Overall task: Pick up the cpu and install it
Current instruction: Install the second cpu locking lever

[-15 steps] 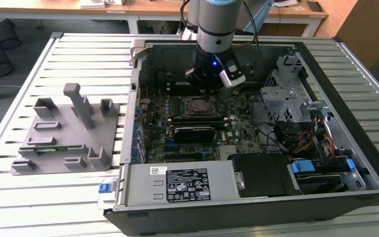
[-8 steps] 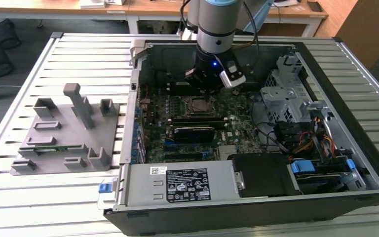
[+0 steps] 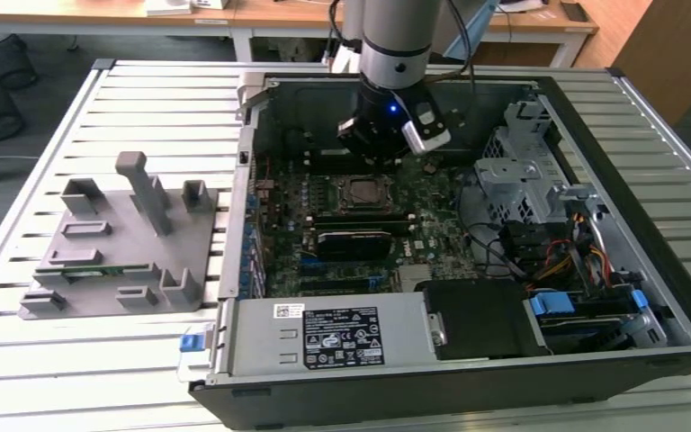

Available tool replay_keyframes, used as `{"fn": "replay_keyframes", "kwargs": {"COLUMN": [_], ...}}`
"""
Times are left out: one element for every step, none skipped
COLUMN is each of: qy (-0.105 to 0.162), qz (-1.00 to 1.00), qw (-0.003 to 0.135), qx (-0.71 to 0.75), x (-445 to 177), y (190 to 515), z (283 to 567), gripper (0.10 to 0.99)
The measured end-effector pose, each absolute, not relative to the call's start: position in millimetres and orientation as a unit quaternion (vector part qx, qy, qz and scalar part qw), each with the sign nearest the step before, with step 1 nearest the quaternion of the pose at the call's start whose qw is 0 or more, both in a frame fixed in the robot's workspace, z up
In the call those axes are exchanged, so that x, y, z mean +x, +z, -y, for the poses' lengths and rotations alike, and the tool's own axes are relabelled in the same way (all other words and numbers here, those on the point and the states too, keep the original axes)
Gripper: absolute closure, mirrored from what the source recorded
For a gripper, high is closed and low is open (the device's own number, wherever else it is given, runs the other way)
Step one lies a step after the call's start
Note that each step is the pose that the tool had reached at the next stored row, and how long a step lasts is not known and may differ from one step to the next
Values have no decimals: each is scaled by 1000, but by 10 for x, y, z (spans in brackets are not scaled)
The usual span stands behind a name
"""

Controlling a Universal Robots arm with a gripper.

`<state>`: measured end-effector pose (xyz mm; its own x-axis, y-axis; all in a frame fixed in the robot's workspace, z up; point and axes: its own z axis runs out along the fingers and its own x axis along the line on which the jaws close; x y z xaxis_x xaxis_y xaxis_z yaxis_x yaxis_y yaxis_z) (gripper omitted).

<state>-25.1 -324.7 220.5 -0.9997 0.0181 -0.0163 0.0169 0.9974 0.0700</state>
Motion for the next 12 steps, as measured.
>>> {"fn": "replay_keyframes", "kwargs": {"qy": [35,35,35,35,35,35,35,35,35,35,35,35], "qz": [-999,-999,-999,-999,-999,-999,-999,-999,-999,-999,-999,-999], "qw": [8,8,8,8,8,8,8,8,8,8,8,8], "qx": [9,9,9,9,9,9,9,9,9,9,9,9], "x": [-251,-251,-251,-251,-251,-250,-250,-251,-251,-251,-251,-251], "y": [2245,2281,2305,2324,2340,2346,2348,2347,2347,2347,2348,2348], "z": [3247,3247,3247,3247,3248,3252,3261,3272,3290,3306,3323,3344], "gripper": [980,980,980,980,980,980,980,980,980,980,980,980]}}
